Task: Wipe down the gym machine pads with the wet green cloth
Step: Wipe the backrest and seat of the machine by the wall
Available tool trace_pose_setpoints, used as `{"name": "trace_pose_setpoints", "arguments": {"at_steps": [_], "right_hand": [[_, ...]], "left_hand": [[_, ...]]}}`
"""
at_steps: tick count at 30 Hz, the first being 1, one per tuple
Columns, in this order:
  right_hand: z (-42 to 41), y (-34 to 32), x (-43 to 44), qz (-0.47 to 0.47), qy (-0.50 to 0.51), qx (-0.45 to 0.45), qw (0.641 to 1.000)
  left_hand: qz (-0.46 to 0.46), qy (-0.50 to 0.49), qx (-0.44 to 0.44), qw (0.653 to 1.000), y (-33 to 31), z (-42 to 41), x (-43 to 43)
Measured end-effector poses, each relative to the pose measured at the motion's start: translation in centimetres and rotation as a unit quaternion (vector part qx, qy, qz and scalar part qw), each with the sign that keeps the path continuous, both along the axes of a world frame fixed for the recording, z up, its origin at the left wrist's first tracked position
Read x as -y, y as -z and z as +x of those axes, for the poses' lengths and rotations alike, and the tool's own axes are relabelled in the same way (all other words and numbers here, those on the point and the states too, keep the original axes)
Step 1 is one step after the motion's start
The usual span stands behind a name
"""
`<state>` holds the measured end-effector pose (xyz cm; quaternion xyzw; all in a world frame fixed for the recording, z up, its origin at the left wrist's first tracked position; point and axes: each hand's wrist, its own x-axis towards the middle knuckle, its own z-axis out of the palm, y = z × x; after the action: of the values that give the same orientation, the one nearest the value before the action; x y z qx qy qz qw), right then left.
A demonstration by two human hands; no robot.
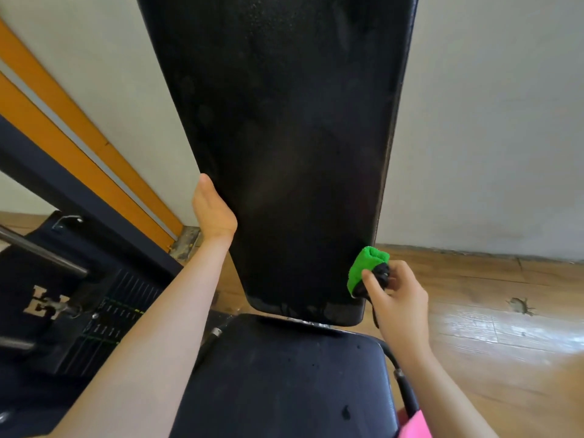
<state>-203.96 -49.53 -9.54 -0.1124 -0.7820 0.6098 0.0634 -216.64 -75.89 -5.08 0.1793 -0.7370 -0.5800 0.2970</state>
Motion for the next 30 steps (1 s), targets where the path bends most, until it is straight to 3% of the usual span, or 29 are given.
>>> {"name": "trace_pose_setpoints", "arguments": {"at_steps": [3, 9, 14, 19, 22, 26, 30], "right_hand": [[0.7, 0.9, 0.3, -0.019, 0.029, -0.002, 0.999], [2.7, 5.3, 0.0, -0.066, 0.084, 0.041, 0.993], [4.4, 10.1, -0.5, -0.046, 0.127, 0.115, 0.984], [4.9, 13.0, 0.5, -0.069, 0.137, 0.155, 0.976], [3.7, 12.2, 2.1, -0.109, 0.153, 0.135, 0.973], [2.1, 9.5, 3.3, -0.154, 0.176, 0.044, 0.971], [1.3, 11.9, 3.5, -0.131, 0.225, 0.069, 0.963]], "left_hand": [[0.010, 0.037, -0.009, 0.999, 0.5, 0.7, 0.3], [-0.091, 0.064, 0.035, 0.993, 5.8, 4.0, 0.9], [0.015, 0.057, 0.109, 0.992, 10.9, 5.1, 0.6], [0.001, 0.034, 0.109, 0.994, 12.7, 4.5, 0.7], [-0.013, 0.022, 0.106, 0.994, 13.2, 4.1, 0.8], [-0.056, 0.016, 0.093, 0.994, 13.6, 3.9, 1.0], [-0.055, 0.030, 0.078, 0.995, 14.1, 3.7, 1.2]]}}
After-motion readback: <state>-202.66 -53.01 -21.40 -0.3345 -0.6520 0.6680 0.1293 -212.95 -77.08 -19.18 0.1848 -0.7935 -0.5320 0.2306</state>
